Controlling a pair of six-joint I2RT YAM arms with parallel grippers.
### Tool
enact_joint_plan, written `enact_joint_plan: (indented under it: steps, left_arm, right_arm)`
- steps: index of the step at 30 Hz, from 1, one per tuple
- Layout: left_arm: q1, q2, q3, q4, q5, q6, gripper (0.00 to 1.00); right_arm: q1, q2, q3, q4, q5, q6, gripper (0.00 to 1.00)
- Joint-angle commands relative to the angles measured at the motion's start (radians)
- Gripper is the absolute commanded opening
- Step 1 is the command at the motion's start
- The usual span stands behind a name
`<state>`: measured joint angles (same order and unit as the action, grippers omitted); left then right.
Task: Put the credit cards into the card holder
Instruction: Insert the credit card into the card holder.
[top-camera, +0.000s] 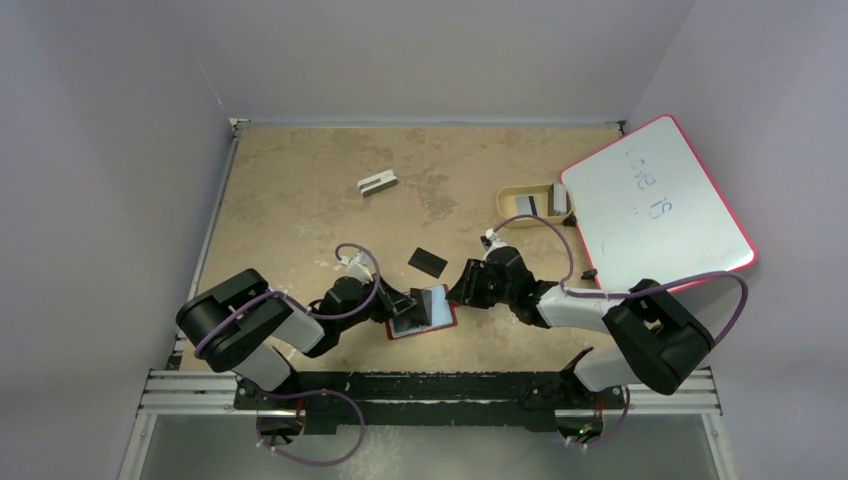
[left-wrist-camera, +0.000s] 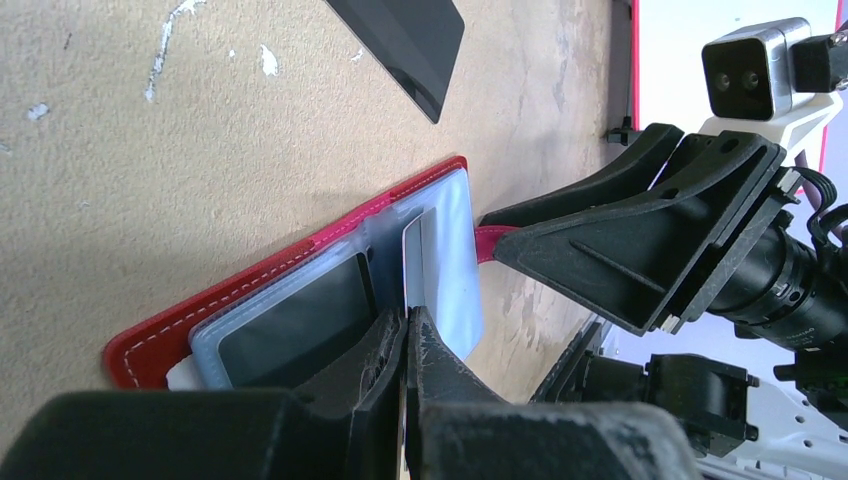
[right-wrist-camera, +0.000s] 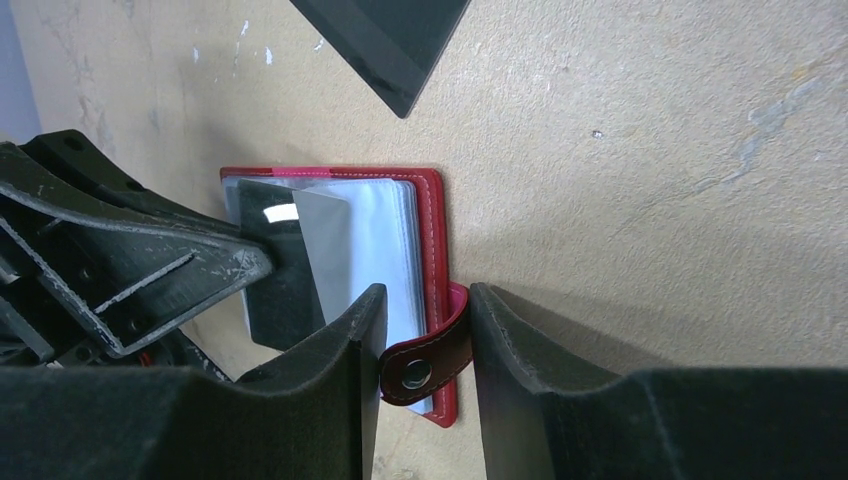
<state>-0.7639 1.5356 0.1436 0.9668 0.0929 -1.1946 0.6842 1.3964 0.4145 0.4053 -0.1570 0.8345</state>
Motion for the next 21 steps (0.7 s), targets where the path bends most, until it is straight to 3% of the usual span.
enact_joint_plan:
  steps: [1,16,21]
  left_arm:
    - [-0.009,0.032,-0.019,0.061,-0.073,-0.013,0.00]
    - [-0.071,0.016,-0.004,0.000,-0.153,-0.037,0.00]
    - [-0.102,0.005,0.006,-0.046,-0.170,-0.051,0.14]
  right_arm:
    - [0.002,0.009,-0.016,0.029,-0.005,0.017,0.38]
    - [0.011,0.000,-0.046,0.061,-0.007,0.065,0.35]
    - [0.011,-0.012,-0.054,0.058,0.002,0.070,0.35]
